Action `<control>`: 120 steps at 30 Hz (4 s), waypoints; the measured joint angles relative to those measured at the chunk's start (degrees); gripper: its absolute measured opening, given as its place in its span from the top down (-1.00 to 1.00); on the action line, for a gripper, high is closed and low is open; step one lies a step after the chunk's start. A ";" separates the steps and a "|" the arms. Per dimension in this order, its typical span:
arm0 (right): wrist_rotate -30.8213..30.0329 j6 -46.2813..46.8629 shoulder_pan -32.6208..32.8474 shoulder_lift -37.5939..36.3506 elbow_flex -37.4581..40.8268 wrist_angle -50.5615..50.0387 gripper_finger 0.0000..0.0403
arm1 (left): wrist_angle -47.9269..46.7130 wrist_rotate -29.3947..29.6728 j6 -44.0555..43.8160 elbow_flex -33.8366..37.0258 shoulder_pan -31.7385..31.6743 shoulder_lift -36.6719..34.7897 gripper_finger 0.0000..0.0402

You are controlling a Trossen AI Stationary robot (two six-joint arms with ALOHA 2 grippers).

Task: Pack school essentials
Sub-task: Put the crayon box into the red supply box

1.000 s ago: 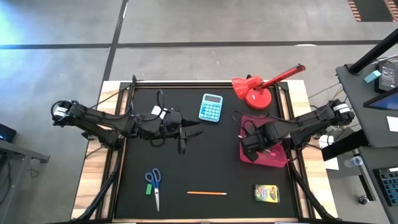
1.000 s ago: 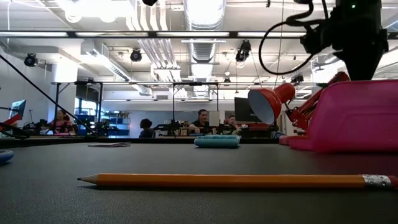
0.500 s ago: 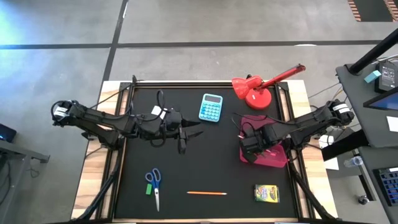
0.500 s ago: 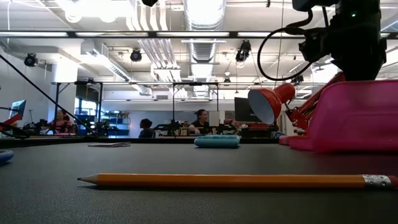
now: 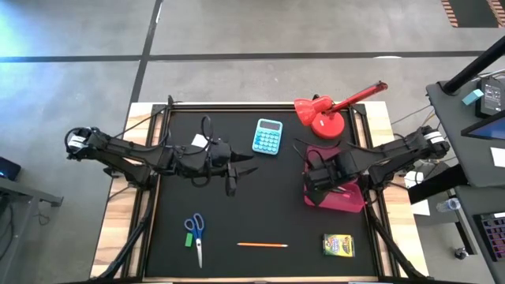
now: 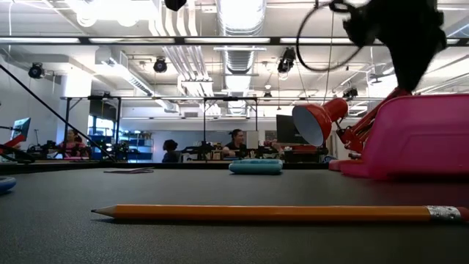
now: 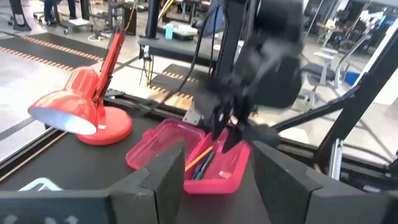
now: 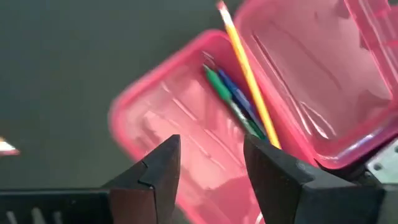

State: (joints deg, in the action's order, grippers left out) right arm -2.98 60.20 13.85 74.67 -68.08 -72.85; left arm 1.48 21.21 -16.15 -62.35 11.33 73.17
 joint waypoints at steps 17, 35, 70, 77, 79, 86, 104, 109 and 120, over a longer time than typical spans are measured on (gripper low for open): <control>0.24 12.59 15.29 2.82 -5.78 16.66 0.13 | -6.02 -0.09 -3.05 0.00 0.00 0.00 0.17; 2.76 25.05 31.98 16.09 -5.78 21.64 -0.24 | -7.02 0.00 -3.20 0.09 0.00 0.00 0.17; 12.19 32.62 36.89 21.53 -7.66 16.00 -0.80 | -7.24 -0.07 -5.98 0.44 -0.07 0.00 0.17; 6.35 18.00 36.89 21.53 -7.62 13.37 -0.81 | -7.22 -0.07 -5.98 0.44 -0.09 0.00 0.17; 6.34 15.66 36.91 21.52 -7.62 13.29 -0.81 | -7.22 -0.07 -5.98 0.44 -0.09 0.00 0.17; 5.88 13.70 36.79 21.51 -7.60 13.56 -0.81 | -7.20 -0.07 -5.98 0.50 -0.09 0.00 0.17; 5.88 40.22 37.77 21.49 -7.56 24.88 -0.81 | -7.16 -0.09 -5.59 0.50 -0.11 0.00 0.17; 7.25 42.26 37.77 21.49 -7.56 27.11 -0.81 | -7.17 -2.83 -5.63 0.50 -0.11 0.00 0.17; 16.38 50.96 38.53 21.44 -6.55 21.43 -0.81 | -7.24 -3.10 -6.00 0.90 -0.11 0.00 0.17</control>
State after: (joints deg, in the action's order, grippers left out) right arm 13.40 111.16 52.38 96.12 -74.63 -51.42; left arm -5.76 18.11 -22.15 -61.45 11.22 73.17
